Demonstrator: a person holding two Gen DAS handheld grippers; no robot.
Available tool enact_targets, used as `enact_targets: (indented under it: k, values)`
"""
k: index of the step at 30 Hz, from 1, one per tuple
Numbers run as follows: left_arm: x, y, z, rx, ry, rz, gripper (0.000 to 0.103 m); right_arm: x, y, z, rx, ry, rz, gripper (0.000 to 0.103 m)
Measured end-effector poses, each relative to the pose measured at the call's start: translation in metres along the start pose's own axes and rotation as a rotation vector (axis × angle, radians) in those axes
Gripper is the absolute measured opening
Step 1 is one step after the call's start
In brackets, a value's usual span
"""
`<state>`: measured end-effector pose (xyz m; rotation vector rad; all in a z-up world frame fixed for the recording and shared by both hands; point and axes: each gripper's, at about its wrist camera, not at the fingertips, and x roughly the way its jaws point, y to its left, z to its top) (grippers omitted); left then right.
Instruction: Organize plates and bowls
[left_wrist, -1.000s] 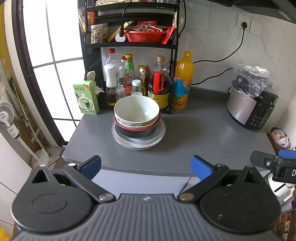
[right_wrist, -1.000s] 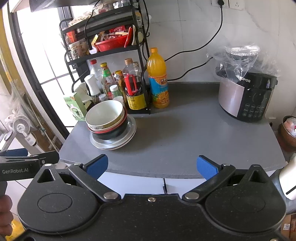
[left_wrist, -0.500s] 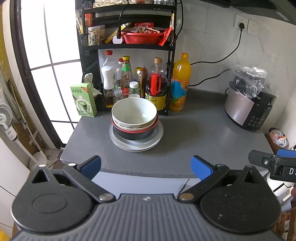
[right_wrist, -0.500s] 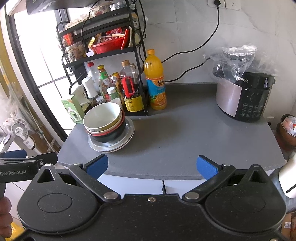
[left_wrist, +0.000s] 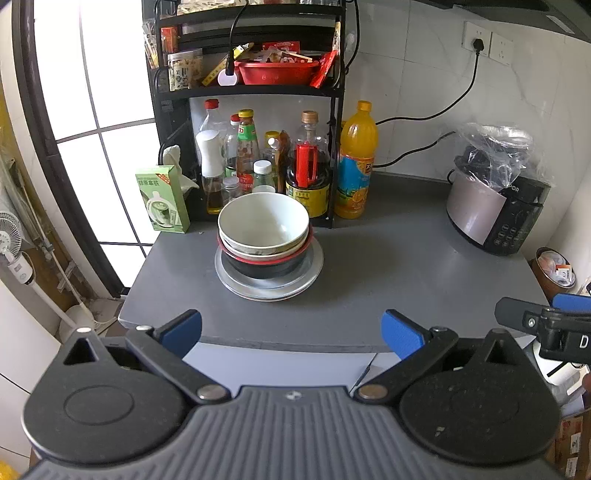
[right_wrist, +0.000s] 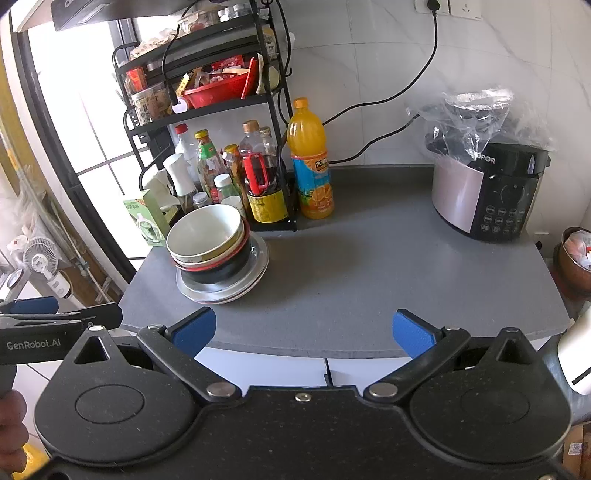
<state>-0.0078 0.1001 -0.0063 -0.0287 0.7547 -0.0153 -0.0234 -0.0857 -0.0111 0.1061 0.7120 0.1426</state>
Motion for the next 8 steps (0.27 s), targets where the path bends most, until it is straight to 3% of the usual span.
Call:
enact_targets:
  k: [8]
  values:
    - [-0.0017,-0.0033,0.0007,0.006,-0.012,-0.003,0.102,0.0009,-0.0021,0.0003,0.0,0.002,0.005,0.103]
